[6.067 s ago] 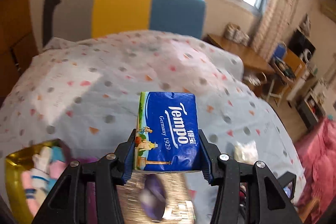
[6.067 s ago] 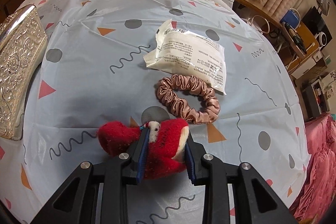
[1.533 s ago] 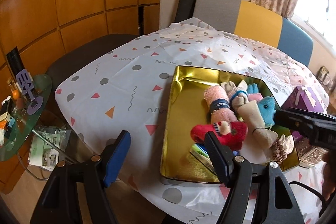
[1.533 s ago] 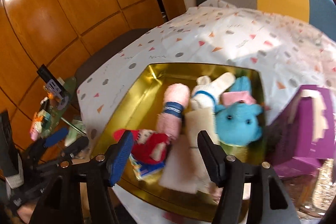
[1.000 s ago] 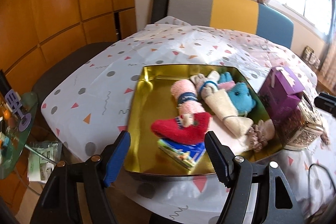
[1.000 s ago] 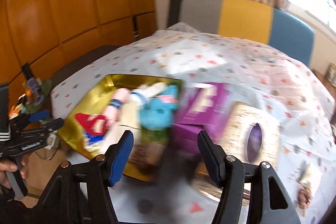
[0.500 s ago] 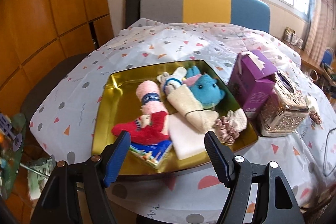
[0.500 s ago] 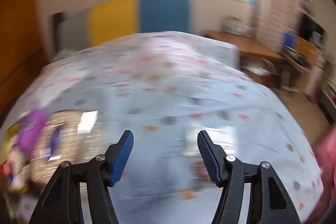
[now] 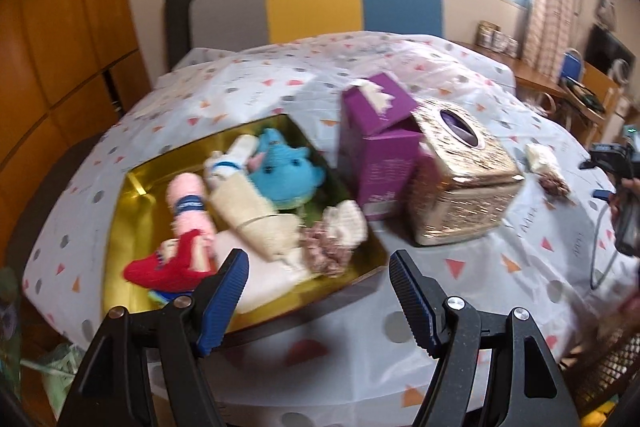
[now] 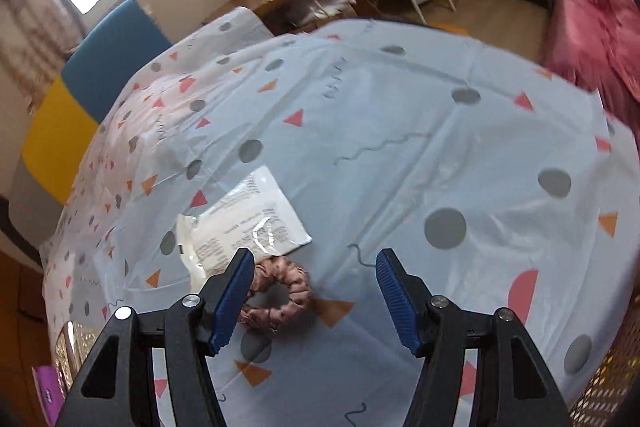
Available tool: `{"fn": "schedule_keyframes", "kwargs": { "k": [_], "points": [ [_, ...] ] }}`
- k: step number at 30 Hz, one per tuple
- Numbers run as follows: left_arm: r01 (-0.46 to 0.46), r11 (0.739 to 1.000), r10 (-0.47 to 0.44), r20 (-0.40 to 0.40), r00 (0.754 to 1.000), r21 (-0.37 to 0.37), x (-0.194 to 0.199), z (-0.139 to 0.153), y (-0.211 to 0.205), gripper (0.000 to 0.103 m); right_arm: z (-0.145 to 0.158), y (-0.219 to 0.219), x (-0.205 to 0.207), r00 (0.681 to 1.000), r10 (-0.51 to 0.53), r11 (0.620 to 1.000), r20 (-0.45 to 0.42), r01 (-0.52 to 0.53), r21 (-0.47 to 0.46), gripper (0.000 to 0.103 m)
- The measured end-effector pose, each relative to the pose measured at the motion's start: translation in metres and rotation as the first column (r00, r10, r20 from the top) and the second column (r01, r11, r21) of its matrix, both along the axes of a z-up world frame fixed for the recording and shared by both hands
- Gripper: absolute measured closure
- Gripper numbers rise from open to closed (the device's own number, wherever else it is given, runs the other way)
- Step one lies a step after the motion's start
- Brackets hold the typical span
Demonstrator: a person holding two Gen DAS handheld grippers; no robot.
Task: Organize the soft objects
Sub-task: 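Move both grippers back toward the white packet and brown scrunchie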
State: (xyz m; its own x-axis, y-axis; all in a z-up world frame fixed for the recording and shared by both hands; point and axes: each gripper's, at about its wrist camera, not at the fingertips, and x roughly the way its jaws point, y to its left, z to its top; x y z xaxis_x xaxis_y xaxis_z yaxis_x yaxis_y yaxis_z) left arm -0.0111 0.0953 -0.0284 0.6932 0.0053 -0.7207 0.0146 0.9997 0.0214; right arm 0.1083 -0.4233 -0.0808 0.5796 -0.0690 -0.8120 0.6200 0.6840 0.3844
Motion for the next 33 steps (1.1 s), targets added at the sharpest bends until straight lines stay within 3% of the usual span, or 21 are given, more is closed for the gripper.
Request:
{"fn": "schedule_keyframes", "kwargs": {
  "k": [3, 7, 12, 20, 24, 30, 33],
  "points": [
    [0.066, 0.997, -0.066, -0.008, 0.998, -0.034, 0.004, 0.003, -0.017, 0.029, -0.009, -0.008, -0.003, 0.999, -0.049, 0.996, 0.003, 0.049, 0.071, 0.039],
    [0.179, 0.984, -0.179, 0.002, 0.984, -0.02, 0.009, 0.01, -0.052, 0.03, -0.013, -0.018, -0.01, 0.995, -0.092, 0.986, 0.024, 0.088, 0.142, 0.039],
    [0.332, 0.943, -0.332, 0.015, 0.943, -0.017, 0.022, 0.023, -0.105, 0.03, -0.013, -0.023, -0.013, 0.993, -0.106, 0.977, 0.048, 0.096, 0.188, 0.039],
    [0.483, 0.874, -0.484, -0.011, 0.875, -0.055, 0.051, 0.03, -0.192, 0.03, -0.004, -0.025, -0.016, 0.988, -0.121, 0.975, 0.099, 0.1, 0.198, 0.039],
    [0.516, 0.851, -0.523, -0.06, 0.85, -0.097, 0.078, 0.015, -0.233, 0.03, 0.002, -0.03, -0.024, 0.979, -0.151, 0.972, 0.134, 0.122, 0.202, 0.039],
    [0.512, 0.85, -0.526, -0.18, 0.831, -0.12, 0.118, -0.03, -0.274, 0.029, -0.001, -0.038, -0.028, 0.973, -0.179, 0.959, 0.146, 0.139, 0.249, 0.039],
    [0.518, 0.845, -0.534, -0.207, 0.819, -0.133, 0.135, -0.044, -0.291, 0.022, -0.004, -0.04, -0.028, 0.972, -0.188, 0.951, 0.142, 0.143, 0.275, 0.039]
  ]
}}
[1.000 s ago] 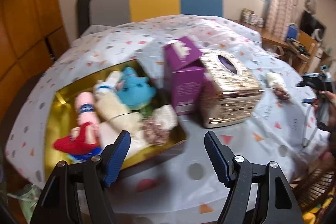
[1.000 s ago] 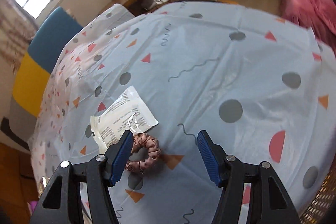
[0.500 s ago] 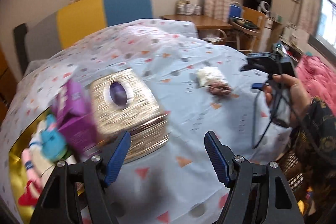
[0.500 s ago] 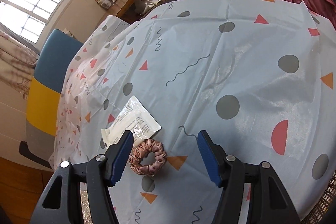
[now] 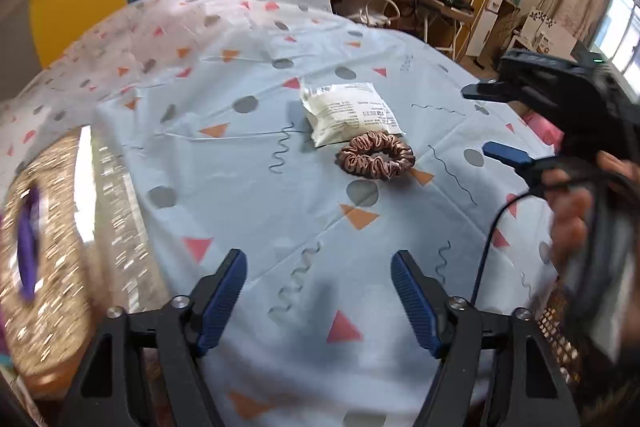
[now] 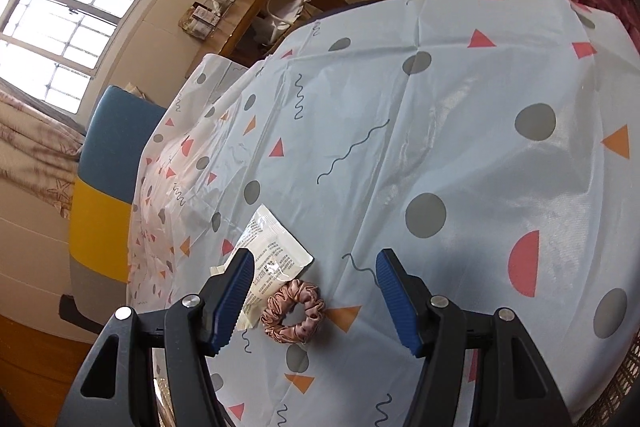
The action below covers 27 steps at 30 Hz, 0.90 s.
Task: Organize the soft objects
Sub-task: 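Move both grippers back toward the white packet and brown scrunchie, then grasp the brown satin scrunchie with the left gripper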
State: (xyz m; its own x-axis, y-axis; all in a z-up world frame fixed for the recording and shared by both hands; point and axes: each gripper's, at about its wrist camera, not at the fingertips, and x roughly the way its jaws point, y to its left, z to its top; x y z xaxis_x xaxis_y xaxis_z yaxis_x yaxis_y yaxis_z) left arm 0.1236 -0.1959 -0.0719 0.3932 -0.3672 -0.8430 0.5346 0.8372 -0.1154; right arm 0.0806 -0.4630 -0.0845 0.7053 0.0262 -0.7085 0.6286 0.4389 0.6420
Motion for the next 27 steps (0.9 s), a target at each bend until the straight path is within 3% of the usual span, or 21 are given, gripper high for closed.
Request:
{"fn": "schedule_keyframes", "kwargs": {
  "k": [8, 15, 21, 24, 25, 26, 27],
  "points": [
    [0.038, 0.999, -0.037, -0.01, 0.999, 0.01, 0.03, -0.019, -0.051, 0.018, -0.002, -0.003, -0.004, 0.999, -0.013, 0.999, 0.03, 0.012, 0.045, 0.039],
    [0.015, 1.0, -0.016, -0.036, 0.999, -0.016, 0.058, -0.036, -0.089, 0.016, -0.007, 0.0, 0.0, 0.999, 0.007, 0.997, 0.035, -0.01, 0.082, 0.039],
    [0.015, 0.999, -0.015, -0.002, 1.0, 0.032, 0.072, -0.049, -0.117, 0.016, -0.008, -0.002, -0.001, 0.999, -0.005, 0.994, 0.05, -0.001, 0.107, 0.039],
    [0.016, 0.999, -0.016, -0.01, 1.0, 0.032, 0.076, -0.057, -0.118, 0.034, -0.012, 0.0, 0.003, 0.999, 0.022, 0.992, 0.043, -0.027, 0.122, 0.039],
    [0.02, 1.0, -0.02, 0.01, 1.0, 0.024, 0.074, -0.056, -0.115, 0.051, -0.012, 0.001, 0.004, 0.999, 0.028, 0.992, 0.039, -0.033, 0.122, 0.039],
    [0.035, 0.999, -0.035, 0.018, 0.999, 0.022, 0.071, -0.055, -0.112, 0.059, -0.013, 0.002, 0.006, 0.999, 0.036, 0.992, 0.035, -0.04, 0.12, 0.039],
    [0.052, 0.999, -0.052, 0.023, 0.998, 0.012, 0.068, -0.053, -0.109, 0.081, -0.013, 0.002, 0.006, 0.999, 0.038, 0.992, 0.034, -0.041, 0.121, 0.038]
  ]
}}
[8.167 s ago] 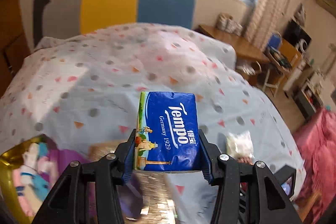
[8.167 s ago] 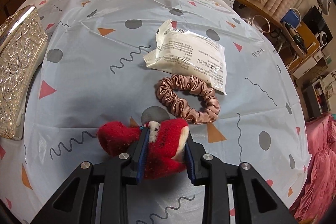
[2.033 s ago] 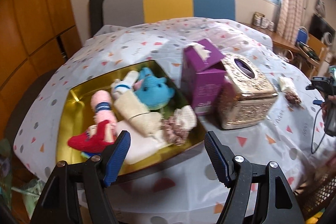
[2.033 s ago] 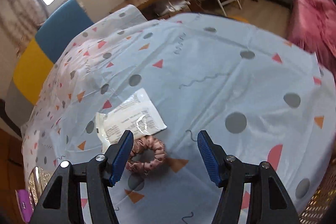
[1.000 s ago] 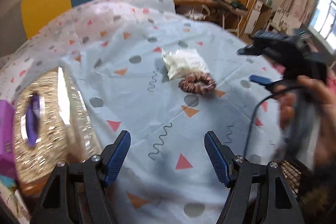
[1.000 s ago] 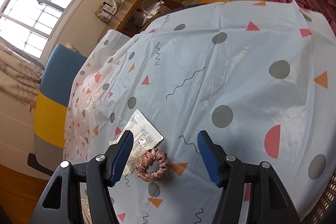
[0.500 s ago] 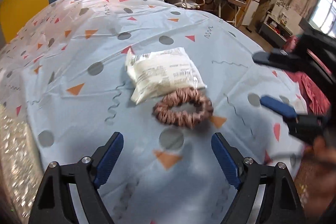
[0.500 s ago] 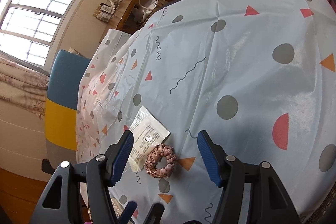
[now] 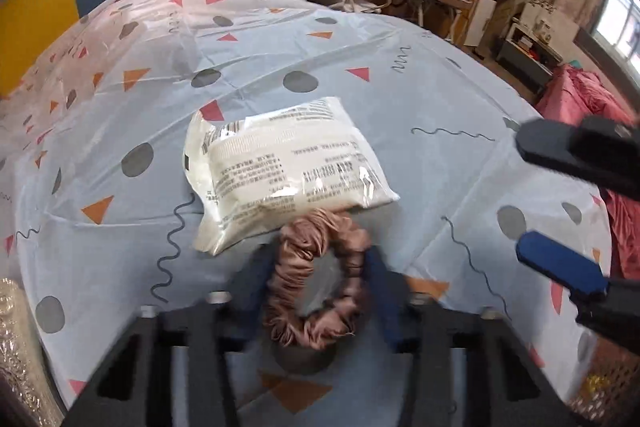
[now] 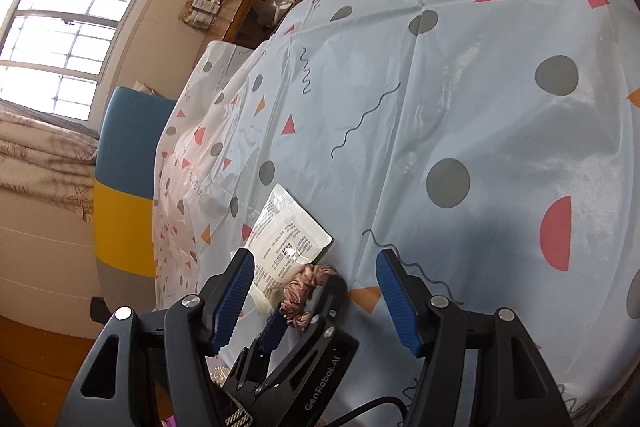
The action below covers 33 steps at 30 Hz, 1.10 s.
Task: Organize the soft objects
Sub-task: 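Grasp the brown satin scrunchie with the left gripper, then grasp the white packet with the right gripper while the left holds the scrunchie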
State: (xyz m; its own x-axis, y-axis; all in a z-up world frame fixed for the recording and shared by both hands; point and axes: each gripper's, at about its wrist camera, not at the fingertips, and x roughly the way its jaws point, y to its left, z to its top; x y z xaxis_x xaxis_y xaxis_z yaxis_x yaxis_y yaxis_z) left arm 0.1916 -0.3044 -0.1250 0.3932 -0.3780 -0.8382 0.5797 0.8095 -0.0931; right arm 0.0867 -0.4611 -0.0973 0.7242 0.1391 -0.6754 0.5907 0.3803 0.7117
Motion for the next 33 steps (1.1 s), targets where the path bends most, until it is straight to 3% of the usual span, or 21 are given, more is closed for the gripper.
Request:
{"fn": "schedule_keyframes", "kwargs": {
  "k": [1, 9, 15, 19, 22, 27, 33],
  "points": [
    [0.007, 1.0, -0.007, -0.011, 1.0, -0.006, -0.003, 0.001, 0.005, 0.09, 0.0, 0.0, -0.001, 1.0, -0.001, 1.0, 0.001, 0.001, 0.001, 0.039],
    [0.016, 0.999, -0.016, -0.007, 1.0, 0.029, -0.068, 0.004, 0.065, 0.091, -0.004, 0.008, 0.008, 0.997, 0.069, 0.998, -0.03, -0.069, -0.005, 0.039],
    [0.012, 0.998, -0.016, 0.074, 0.997, 0.054, -0.117, -0.001, 0.114, 0.091, -0.011, 0.028, 0.025, 0.978, 0.203, 0.979, -0.048, -0.203, 0.013, 0.039],
    [-0.019, 1.0, 0.018, 0.064, 0.998, 0.016, -0.12, -0.003, 0.134, 0.091, -0.015, 0.041, 0.034, 0.961, 0.272, 0.962, -0.043, -0.27, 0.039, 0.038],
    [-0.026, 1.0, 0.026, 0.066, 0.997, -0.002, -0.124, -0.004, 0.144, 0.091, -0.017, 0.048, 0.048, 0.954, 0.296, 0.954, -0.038, -0.294, 0.058, 0.029],
    [-0.034, 0.999, 0.036, 0.053, 0.998, -0.038, -0.122, -0.007, 0.151, 0.091, -0.034, 0.048, 0.087, 0.949, 0.295, 0.954, -0.108, -0.286, 0.092, 0.028],
    [-0.042, 0.995, 0.046, 0.037, 0.998, -0.09, -0.125, -0.009, 0.164, 0.091, -0.027, 0.04, 0.134, 0.946, 0.245, 0.966, -0.213, -0.258, -0.034, 0.028]
  ]
}}
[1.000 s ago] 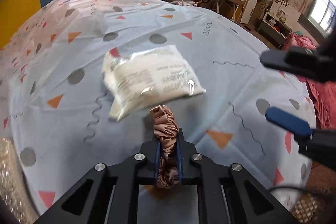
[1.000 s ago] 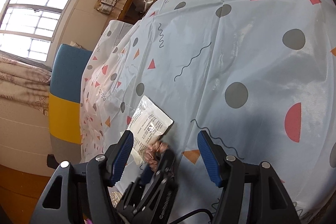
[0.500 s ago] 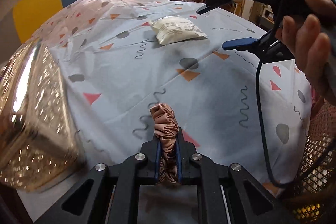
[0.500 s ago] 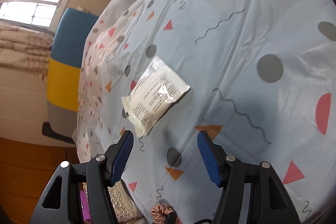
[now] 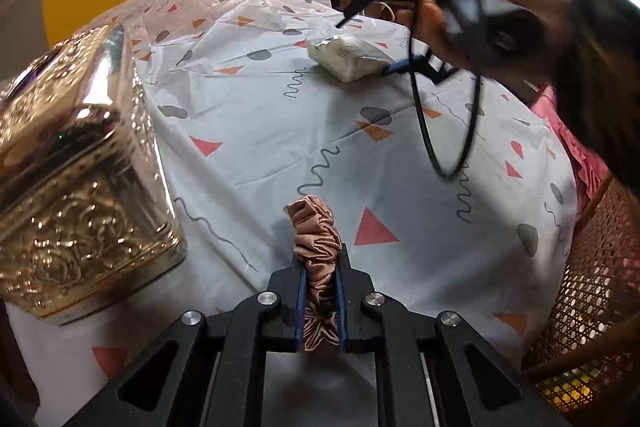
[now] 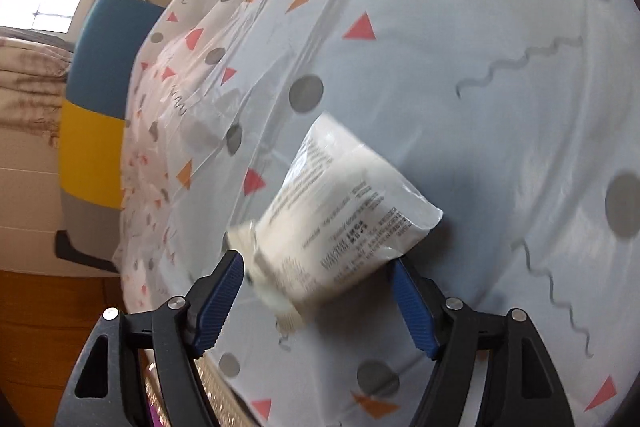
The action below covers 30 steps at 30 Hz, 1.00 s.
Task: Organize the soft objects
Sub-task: 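Grasp the white packet with the right gripper while the left holds the scrunchie, then carry the scrunchie with the left gripper into the tray and release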
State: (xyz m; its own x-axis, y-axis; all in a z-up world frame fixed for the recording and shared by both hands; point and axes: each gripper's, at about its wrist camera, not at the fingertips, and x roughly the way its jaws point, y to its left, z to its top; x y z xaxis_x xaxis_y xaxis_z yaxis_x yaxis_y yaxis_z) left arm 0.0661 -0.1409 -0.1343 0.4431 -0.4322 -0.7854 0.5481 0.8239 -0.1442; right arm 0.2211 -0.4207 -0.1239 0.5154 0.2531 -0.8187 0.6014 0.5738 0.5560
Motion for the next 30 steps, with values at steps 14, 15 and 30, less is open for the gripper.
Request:
{"fn": "schedule_keyframes", "kwargs": {
  "k": [14, 15, 30],
  "points": [
    [0.0, 0.999, 0.0, 0.001, 1.0, -0.034, -0.005, -0.002, 0.006, 0.091, 0.001, 0.116, 0.054, 0.808, 0.486, 0.642, -0.332, -0.588, -0.492, 0.047],
    [0.0, 0.999, 0.0, -0.001, 1.0, -0.034, -0.004, -0.002, 0.006, 0.091, 0.002, 0.124, 0.044, 0.788, 0.515, 0.609, -0.338, -0.613, -0.502, 0.047],
    [-0.019, 1.0, 0.019, -0.048, 0.999, 0.007, -0.017, 0.017, 0.011, 0.092, -0.008, 0.127, -0.063, 0.783, 0.549, 0.567, -0.291, -0.605, -0.559, 0.048]
  ]
}}
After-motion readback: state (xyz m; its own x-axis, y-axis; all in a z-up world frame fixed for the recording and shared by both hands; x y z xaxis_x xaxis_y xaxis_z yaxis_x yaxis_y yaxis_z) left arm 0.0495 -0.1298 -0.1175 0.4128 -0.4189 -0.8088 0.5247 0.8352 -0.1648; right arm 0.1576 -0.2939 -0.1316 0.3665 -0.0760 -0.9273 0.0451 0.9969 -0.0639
